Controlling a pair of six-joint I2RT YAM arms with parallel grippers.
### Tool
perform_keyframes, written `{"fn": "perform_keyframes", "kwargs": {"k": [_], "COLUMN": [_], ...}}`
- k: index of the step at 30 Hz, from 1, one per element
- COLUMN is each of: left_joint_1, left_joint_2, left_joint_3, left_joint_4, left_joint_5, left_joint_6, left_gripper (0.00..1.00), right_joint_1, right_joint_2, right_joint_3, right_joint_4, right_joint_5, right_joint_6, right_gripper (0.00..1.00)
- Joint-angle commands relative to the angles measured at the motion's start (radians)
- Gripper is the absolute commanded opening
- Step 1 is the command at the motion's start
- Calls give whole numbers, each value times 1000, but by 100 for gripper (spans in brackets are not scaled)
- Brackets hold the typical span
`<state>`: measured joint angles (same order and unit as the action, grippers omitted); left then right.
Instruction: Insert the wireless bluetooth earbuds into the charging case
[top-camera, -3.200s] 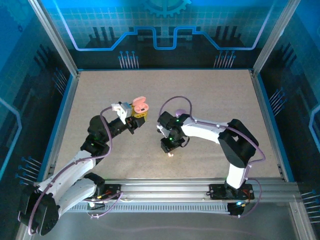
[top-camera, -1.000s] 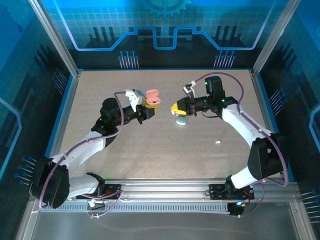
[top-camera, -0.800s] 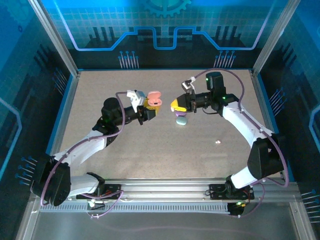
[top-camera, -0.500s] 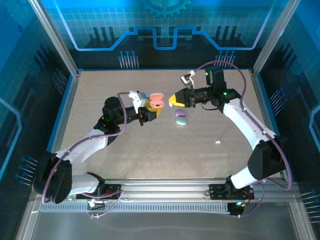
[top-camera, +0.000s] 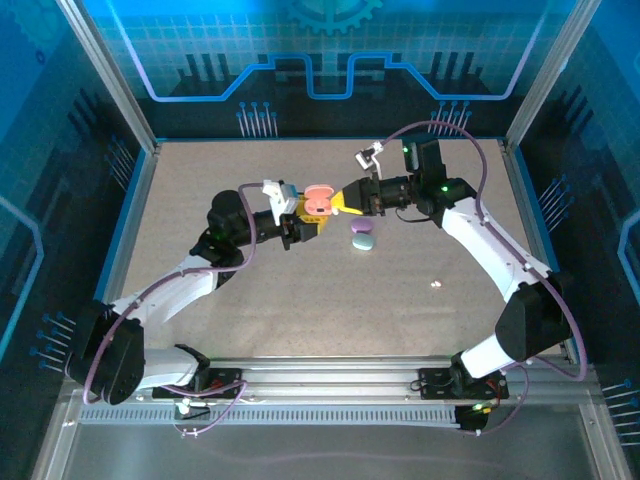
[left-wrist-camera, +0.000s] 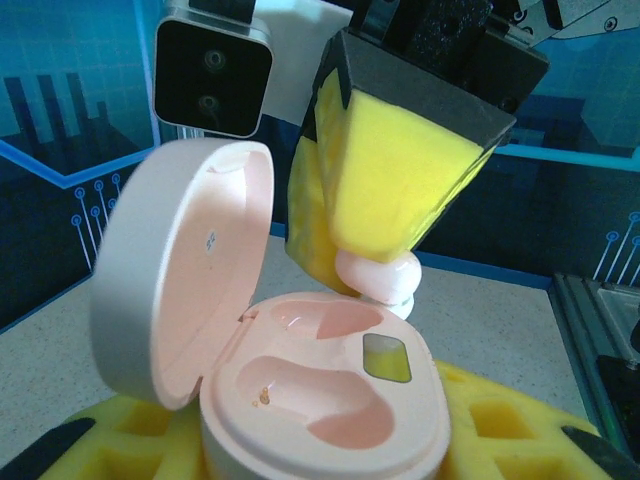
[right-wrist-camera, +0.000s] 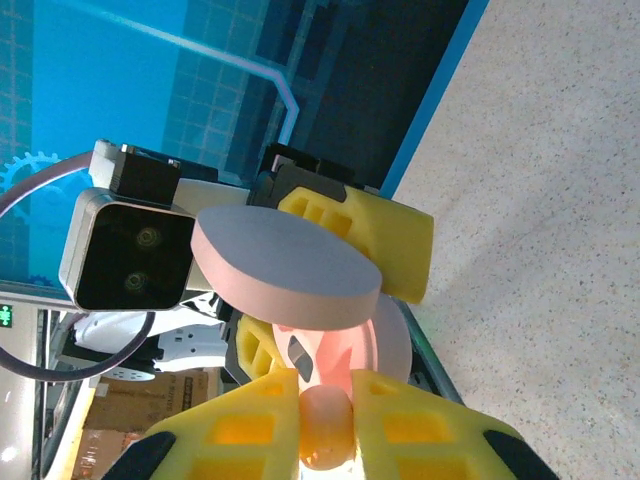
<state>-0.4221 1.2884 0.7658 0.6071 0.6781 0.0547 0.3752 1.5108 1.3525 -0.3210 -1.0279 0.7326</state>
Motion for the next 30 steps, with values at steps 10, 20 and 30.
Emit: {"fn": "perform_keyframes", "kwargs": {"k": [10, 20, 30], "left_joint_1": [-24, -23, -26], "left_joint_2": [12, 2, 2], "left_joint_3": [55, 63, 72], "left_joint_4": [-3, -46, -18], "left_joint_5": [52, 25, 47], "left_joint_6": [30, 55, 22], "left_gripper": [31, 31, 31], "right_joint_1": [28, 25, 41], "right_joint_2": [-27, -49, -35], "right_joint_3": [35, 77, 74], "right_joint_4": [55, -59, -23], "right_joint_5": [22, 65, 80], "right_joint_6": [18, -56, -39], "right_gripper": [17, 16, 17]}}
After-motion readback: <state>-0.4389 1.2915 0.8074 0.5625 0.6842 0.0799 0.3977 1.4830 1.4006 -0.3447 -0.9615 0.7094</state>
